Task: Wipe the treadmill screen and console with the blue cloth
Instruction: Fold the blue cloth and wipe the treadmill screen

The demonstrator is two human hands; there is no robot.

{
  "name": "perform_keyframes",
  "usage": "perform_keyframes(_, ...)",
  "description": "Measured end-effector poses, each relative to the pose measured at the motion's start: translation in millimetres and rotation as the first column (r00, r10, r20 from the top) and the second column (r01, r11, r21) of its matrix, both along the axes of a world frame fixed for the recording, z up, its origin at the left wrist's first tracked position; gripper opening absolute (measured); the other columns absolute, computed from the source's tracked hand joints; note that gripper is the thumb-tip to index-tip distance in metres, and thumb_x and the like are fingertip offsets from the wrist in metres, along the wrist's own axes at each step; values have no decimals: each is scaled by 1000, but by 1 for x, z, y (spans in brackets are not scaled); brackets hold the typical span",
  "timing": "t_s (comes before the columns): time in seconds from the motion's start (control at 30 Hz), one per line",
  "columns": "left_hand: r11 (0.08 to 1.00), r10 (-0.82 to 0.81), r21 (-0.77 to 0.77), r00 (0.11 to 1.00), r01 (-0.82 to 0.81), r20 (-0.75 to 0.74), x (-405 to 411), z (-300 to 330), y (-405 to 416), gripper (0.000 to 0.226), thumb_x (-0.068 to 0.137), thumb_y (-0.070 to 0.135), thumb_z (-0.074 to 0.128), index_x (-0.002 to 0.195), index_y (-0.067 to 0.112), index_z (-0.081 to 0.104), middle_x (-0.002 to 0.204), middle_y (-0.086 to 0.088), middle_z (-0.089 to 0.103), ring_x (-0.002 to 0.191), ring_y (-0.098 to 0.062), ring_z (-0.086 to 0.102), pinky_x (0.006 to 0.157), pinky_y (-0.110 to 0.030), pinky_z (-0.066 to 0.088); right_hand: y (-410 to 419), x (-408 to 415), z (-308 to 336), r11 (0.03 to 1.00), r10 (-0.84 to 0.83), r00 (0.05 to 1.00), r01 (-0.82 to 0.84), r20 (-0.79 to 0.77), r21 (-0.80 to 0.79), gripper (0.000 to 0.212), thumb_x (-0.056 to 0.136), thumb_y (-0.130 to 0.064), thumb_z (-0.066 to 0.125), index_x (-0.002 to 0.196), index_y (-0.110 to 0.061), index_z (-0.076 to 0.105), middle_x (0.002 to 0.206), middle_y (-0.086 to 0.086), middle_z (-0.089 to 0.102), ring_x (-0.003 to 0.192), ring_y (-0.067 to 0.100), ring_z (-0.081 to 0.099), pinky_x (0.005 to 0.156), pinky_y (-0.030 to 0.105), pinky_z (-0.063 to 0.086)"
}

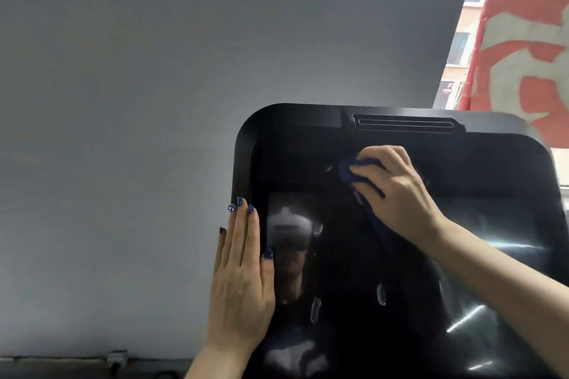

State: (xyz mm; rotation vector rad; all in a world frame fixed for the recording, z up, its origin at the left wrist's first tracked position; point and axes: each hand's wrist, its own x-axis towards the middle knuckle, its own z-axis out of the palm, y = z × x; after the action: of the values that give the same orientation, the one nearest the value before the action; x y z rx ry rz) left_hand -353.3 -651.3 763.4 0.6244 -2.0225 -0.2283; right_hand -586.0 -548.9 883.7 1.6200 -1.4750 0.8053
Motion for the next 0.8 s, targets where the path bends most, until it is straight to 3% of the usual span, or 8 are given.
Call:
perform_keyframes(0.1, 1000, -7, -17, 1000, 7, 8, 1, 1, -1, 63, 100, 20, 33, 159, 10, 13, 168, -2, 7, 154, -19, 10, 124, -30, 5, -28, 17, 11, 995, 81, 996, -80, 30, -52, 10, 88, -3, 66, 91, 2, 74, 101, 11, 64, 99, 23, 52, 93, 26, 45)
perform_keyframes(0.23, 1000, -14, -16, 1000, 15, 7, 2, 1, -1, 64, 98, 17, 34, 159, 10, 14, 168, -1, 7, 154, -19, 10, 124, -31, 5, -39, 24, 12, 993, 114, 993, -113, -22, 35, 18, 93, -8, 59, 97, 1, 74, 108, 8, 66, 105, 25, 53, 92, 38, 48)
perform_keyframes(0.37, 1000, -18, -8, 1000, 18, 14, 1, 2, 1, 65, 99, 20, 33, 159, 13, 11, 168, -1, 6, 154, -19, 10, 124, -31, 6, -5, 3, 1, 999, 2, 997, 2, -81, 54, 25, 94, -21, 58, 109, -10, 74, 128, 9, 61, 116, 30, 53, 105, 34, 36)
perform_keyframes(0.5, 1000, -6, -5, 1000, 7, 25, 1, 2, 0, 64, 99, 21, 31, 160, 14, 10, 168, -1, 6, 154, -19, 10, 124, -30, 4, -7, 14, -6, 993, -114, 992, 115, 51, -6, 33, 88, -35, 67, 103, -7, 75, 121, 15, 56, 109, 31, 48, 97, 37, 41)
perform_keyframes(0.57, 1000, -3, -14, 1000, 4, 25, 2, 1, -1, 63, 99, 20, 31, 159, 14, 11, 168, -1, 6, 154, -19, 10, 124, -30, 4, -22, 26, -4, 991, -130, 986, 133, 101, -23, 25, 83, -24, 76, 95, -2, 71, 114, 14, 55, 103, 28, 46, 92, 32, 42)
perform_keyframes(0.67, 1000, -5, -22, 1000, 6, 28, 3, 1, 0, 62, 100, 19, 31, 158, 11, 14, 168, -2, 7, 154, -20, 10, 124, -32, 5, -31, 33, -1, 1000, -6, 996, 8, 85, -26, 5, 86, -6, 70, 86, 0, 69, 107, 11, 60, 98, 23, 47, 91, 24, 42)
perform_keyframes(0.8, 1000, 1, -8, 1000, -1, 27, 1, 2, 0, 62, 99, 21, 30, 159, 13, 13, 168, 0, 6, 154, -18, 10, 124, -32, 6, -10, 8, 7, 995, 102, 994, -102, -32, 0, 8, 87, -1, 65, 85, 2, 73, 103, 13, 66, 98, 25, 54, 95, 19, 42)
